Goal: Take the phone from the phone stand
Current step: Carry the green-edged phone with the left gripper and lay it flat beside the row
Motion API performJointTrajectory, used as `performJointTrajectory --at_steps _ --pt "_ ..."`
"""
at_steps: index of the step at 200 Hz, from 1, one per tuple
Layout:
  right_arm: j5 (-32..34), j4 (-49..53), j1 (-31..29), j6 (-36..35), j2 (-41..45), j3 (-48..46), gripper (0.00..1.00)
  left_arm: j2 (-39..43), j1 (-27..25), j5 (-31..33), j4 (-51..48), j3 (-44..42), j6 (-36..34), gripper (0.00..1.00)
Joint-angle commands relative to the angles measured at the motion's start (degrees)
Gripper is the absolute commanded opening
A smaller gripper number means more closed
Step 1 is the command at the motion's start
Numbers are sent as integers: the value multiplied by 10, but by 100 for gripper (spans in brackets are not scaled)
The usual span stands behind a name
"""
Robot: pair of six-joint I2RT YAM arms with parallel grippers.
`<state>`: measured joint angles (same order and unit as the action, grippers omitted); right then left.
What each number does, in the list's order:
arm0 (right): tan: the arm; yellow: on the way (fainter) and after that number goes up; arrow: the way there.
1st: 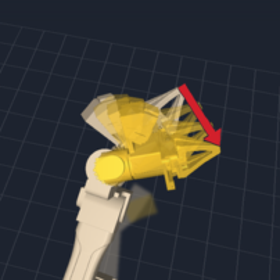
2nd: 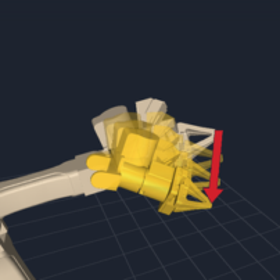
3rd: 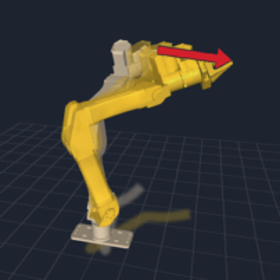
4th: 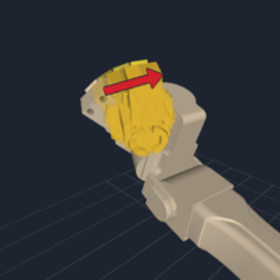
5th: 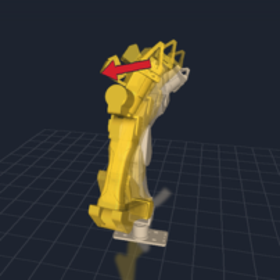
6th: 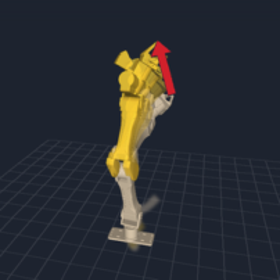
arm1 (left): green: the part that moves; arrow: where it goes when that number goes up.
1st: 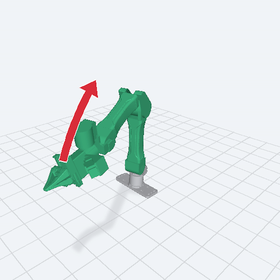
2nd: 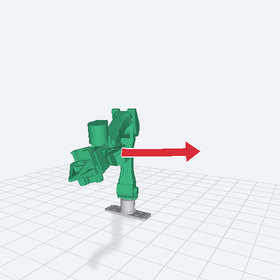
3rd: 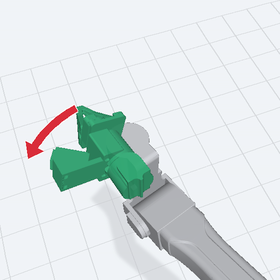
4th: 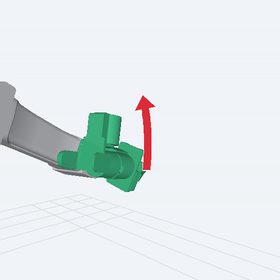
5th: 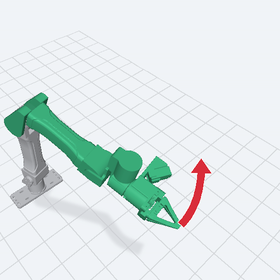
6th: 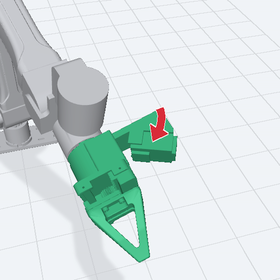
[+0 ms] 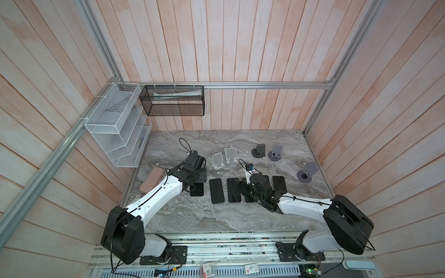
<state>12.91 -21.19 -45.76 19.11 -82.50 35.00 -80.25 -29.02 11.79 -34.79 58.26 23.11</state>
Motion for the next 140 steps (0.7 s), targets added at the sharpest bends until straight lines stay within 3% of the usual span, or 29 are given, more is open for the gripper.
performJointTrajectory --at_steps 1,140 --pt "-5 0 2 3 -4 13 81 -25 -5 -12 31 -14 31 67" --pt "1 2 1 4 1 12 82 -151 -9 -21 72 -29 55 67"
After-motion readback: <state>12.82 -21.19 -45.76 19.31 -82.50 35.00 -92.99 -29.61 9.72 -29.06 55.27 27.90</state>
